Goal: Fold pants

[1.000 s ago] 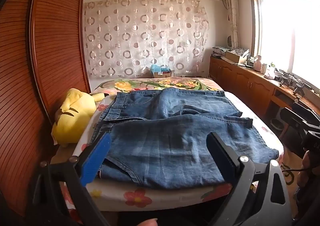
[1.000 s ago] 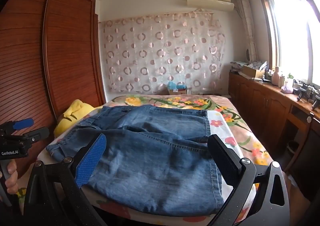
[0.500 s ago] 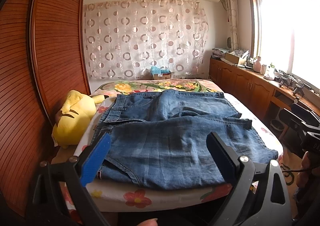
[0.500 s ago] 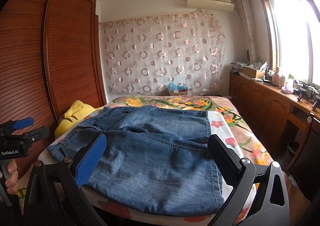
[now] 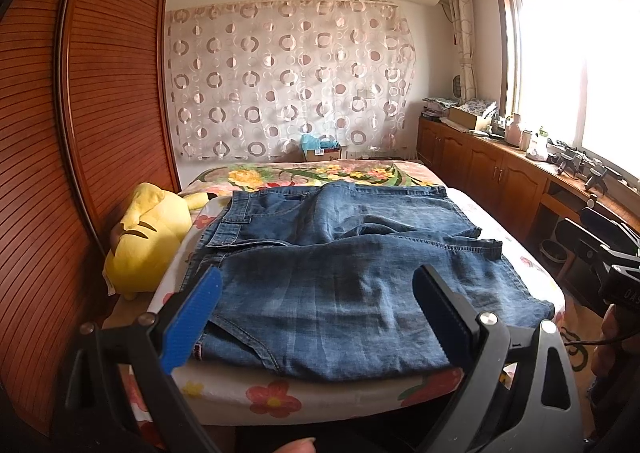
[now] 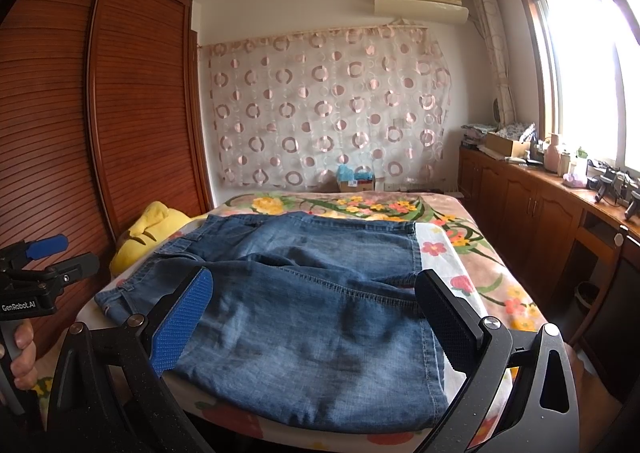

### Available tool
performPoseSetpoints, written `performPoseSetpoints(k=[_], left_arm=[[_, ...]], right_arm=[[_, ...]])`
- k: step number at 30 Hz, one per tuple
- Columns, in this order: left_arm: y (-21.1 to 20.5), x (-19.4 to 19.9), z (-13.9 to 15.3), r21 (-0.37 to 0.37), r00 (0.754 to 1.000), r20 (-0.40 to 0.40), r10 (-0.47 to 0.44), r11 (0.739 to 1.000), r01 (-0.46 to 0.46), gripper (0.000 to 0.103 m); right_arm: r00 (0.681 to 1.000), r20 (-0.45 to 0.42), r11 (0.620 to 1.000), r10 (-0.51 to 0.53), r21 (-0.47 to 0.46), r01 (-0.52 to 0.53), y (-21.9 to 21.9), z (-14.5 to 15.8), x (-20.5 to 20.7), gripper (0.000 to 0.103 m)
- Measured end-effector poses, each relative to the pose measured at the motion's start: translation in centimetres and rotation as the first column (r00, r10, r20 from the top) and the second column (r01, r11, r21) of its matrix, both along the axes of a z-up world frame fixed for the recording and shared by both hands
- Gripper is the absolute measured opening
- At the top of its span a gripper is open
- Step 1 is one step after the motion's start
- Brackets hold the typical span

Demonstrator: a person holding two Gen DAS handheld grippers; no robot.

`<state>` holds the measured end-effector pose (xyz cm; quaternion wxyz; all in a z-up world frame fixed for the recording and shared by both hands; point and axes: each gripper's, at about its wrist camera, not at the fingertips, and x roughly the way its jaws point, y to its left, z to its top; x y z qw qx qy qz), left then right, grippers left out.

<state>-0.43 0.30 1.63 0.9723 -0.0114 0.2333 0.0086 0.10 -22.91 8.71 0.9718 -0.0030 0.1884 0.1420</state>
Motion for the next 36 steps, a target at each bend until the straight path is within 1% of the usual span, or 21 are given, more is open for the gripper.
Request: performPoseSetpoints(k=[3,5,7,11,36], left_arm=[[0.0,0.0,0.1,0.001,1.0,0.0,0.0,1.0,0.0,0.097],[0.0,0.0,0.1,0.0,1.0,0.001,-0.002,1.0,0.002,0.097],[0.0,0.0,0.0,0.001,1.0,0.002,0.0,1.0,0.0,0.097],[-0.3,-0.5,1.1,-0.001,1.0,0.001,-0.001,1.0,0.001,0.097],[-0.4,-0.5,1.2,0.0,1.0,0.003,0.0,1.0,0.0,0.097]], right_arm=[[1.0,-0.001,1.0,-0.001,-0.002,0.001,0.0,-0.1,0.0,0.103],[1.0,-0.003,1.0,0.0,-0.001,0.0,0.0,0.8,-0.1,0.103],[1.0,-0.002,1.0,0.001,-0.002,-0.001,0.0,0.7,-0.1,0.103],[1.0,-0.004,1.0,0.0,-0.001,0.0,0.1,0.7,-0.1,0.103],[1.0,-0.001,1.0,0.001,0.002,-0.001,0.1,0.4,-0.3,0.103]])
